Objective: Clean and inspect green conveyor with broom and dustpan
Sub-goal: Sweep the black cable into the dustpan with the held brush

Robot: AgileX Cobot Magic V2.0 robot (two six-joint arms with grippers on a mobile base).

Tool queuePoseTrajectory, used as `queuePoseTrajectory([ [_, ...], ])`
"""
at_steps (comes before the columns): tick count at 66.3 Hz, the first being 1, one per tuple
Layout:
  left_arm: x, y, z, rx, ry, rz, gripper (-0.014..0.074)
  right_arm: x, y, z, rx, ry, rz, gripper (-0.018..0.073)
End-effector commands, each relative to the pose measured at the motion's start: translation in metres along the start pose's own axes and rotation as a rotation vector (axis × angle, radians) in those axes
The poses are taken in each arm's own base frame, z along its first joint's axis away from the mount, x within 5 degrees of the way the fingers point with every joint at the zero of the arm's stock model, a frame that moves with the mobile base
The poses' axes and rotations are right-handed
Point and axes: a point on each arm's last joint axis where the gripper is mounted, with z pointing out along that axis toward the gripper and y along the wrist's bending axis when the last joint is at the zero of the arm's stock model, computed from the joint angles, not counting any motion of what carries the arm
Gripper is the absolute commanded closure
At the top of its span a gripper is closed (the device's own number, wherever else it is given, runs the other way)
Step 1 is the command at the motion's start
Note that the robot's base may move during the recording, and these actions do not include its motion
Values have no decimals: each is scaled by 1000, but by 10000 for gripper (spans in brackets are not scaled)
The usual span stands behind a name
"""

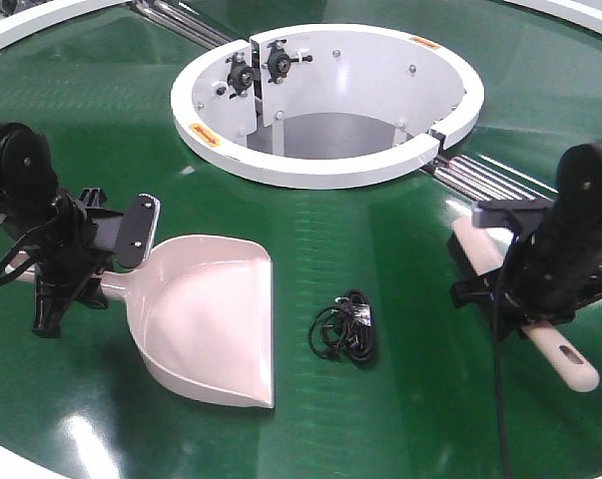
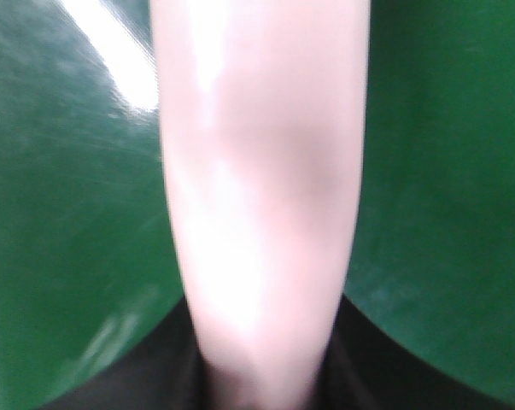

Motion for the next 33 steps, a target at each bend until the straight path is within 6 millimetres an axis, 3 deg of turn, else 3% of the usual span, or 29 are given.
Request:
queuePoseTrajectory([
  [1, -5, 1, -18, -37, -19, 18, 603, 8, 4, -29, -3, -75, 14, 564],
  [9, -5, 1, -18, -37, -19, 18, 603, 20, 19, -30, 4, -67, -1, 564],
  [20, -5, 1, -18, -37, -19, 18, 603, 28, 56, -25, -10, -48, -44, 564],
  [33, -5, 1, -18, -37, -19, 18, 603, 33, 83, -5, -13, 41, -10, 564],
])
